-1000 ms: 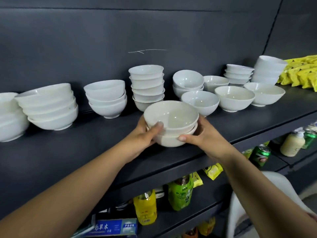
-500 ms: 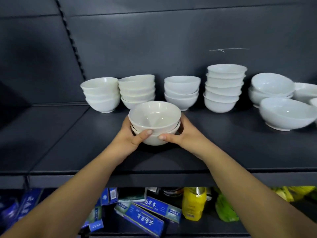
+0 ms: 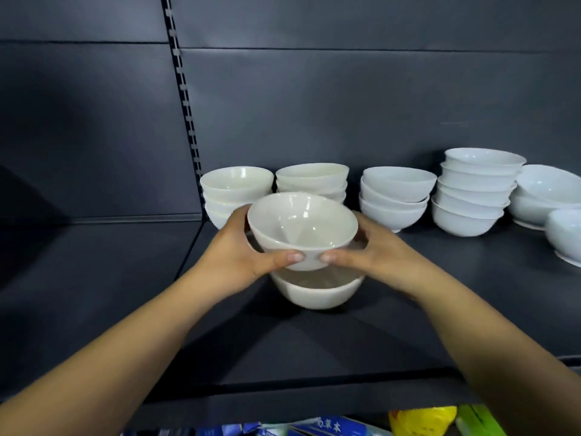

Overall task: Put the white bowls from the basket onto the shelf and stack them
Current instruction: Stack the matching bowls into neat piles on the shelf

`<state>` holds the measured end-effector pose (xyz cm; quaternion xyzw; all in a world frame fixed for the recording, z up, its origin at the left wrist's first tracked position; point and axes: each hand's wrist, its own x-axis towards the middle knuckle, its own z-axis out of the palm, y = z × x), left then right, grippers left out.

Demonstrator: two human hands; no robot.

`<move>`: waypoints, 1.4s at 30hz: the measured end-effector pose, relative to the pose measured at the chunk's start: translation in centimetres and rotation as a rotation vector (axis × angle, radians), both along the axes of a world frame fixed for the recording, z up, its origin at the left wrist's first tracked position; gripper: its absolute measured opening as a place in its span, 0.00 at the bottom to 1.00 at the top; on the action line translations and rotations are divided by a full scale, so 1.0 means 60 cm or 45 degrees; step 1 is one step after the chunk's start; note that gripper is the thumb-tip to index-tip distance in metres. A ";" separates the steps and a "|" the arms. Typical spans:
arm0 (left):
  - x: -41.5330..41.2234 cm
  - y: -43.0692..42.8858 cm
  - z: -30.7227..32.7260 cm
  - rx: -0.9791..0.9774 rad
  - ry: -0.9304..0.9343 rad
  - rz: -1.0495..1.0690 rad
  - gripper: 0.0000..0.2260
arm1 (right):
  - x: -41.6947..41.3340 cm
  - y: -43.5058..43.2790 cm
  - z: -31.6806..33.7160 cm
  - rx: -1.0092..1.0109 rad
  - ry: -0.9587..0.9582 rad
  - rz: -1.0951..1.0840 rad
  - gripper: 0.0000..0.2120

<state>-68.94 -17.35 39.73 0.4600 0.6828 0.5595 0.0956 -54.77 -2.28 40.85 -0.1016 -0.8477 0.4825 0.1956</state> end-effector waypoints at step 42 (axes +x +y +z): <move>-0.064 -0.027 -0.034 -0.275 -0.172 -0.351 0.60 | -0.032 0.051 0.038 0.342 -0.426 0.188 0.49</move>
